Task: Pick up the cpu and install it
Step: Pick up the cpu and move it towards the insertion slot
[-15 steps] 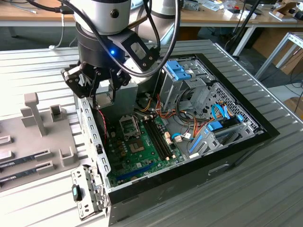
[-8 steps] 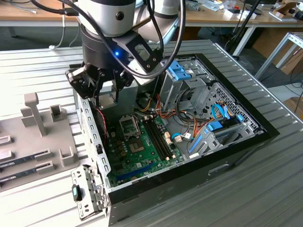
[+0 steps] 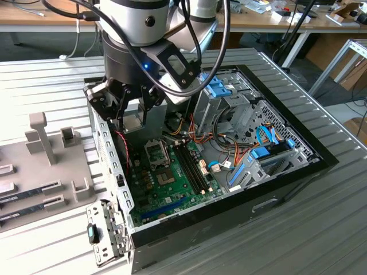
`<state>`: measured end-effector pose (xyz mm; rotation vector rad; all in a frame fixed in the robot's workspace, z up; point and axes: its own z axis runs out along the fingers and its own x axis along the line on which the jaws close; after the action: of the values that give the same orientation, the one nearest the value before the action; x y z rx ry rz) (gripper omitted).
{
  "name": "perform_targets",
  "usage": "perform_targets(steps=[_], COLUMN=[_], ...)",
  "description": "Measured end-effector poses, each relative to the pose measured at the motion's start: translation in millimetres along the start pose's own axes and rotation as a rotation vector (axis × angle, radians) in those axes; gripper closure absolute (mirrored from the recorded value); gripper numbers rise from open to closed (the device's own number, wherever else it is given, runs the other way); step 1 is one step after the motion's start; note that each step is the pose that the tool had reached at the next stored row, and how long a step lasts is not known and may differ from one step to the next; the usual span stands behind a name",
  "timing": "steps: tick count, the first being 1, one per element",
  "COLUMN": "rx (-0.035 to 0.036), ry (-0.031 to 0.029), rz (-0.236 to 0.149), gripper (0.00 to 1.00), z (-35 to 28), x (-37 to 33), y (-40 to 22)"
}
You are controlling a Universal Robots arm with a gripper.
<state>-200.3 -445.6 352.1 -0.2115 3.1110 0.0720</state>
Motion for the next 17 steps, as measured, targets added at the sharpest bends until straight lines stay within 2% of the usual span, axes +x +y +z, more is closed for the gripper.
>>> perform_targets(steps=[17], rx=[-0.0001], ry=[0.0], rz=[0.0], gripper=[0.53], z=[4.1], x=[-7.7], y=[-6.3])
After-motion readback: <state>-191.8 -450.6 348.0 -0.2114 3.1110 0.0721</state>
